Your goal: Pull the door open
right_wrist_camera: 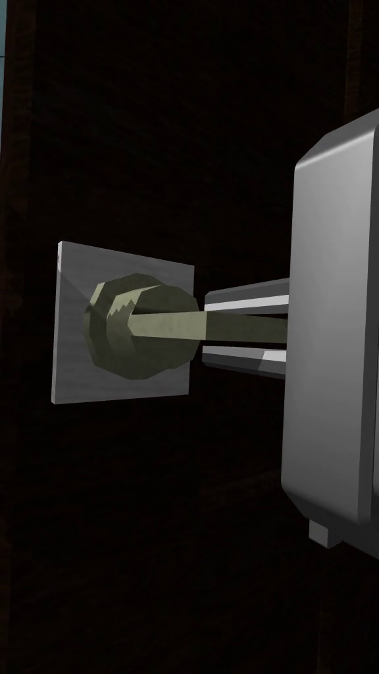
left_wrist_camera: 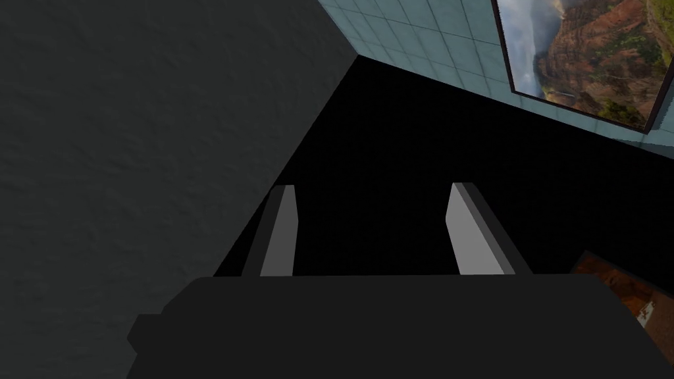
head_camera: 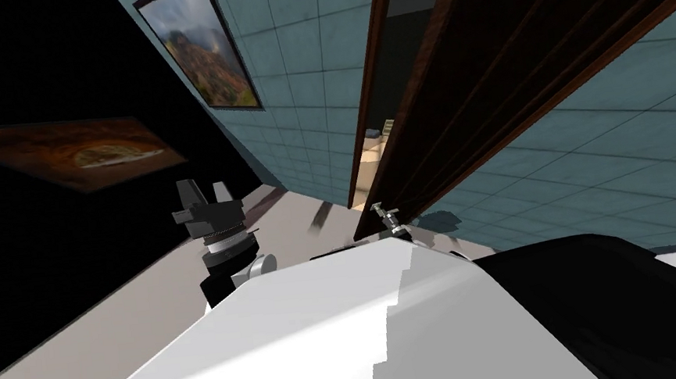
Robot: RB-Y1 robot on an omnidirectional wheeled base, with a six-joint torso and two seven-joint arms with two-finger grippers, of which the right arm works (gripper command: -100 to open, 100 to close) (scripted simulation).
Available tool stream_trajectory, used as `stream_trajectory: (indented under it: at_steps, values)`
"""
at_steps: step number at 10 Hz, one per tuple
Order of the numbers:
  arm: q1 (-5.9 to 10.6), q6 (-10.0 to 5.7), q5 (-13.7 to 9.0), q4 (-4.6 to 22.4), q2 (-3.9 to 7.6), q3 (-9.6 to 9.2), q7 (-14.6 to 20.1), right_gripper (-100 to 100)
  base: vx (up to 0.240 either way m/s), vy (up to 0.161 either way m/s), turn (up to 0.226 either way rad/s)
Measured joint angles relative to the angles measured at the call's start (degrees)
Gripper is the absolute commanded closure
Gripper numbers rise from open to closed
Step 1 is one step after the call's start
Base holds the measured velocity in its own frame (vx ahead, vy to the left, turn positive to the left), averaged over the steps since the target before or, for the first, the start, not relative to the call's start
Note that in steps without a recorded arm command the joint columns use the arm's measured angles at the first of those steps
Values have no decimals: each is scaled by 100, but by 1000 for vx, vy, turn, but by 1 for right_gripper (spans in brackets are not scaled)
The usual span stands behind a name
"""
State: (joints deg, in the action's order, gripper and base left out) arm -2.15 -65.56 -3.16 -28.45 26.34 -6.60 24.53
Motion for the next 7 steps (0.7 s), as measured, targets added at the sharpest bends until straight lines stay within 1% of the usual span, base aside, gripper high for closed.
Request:
stream_trajectory:
  at_steps: [1,2,3,4,5,6,7]
  values:
    - [-13,-7,7,3,-3,-11,8,100,-145,-71,252]
    - [-5,-93,0,111,31,-14,35,100,-241,-116,240]
    - [-61,-153,-7,68,65,-16,61,100,-232,-111,194]
    - [-56,-264,-7,161,59,-28,66,100,-191,-86,189]
    - [-15,-436,-3,381,52,-47,73,100,-129,-42,71]
    - [-66,-484,2,382,65,-61,90,100,-58,-6,-20]
    - [-161,-432,1,255,76,-64,96,100,-123,-49,214]
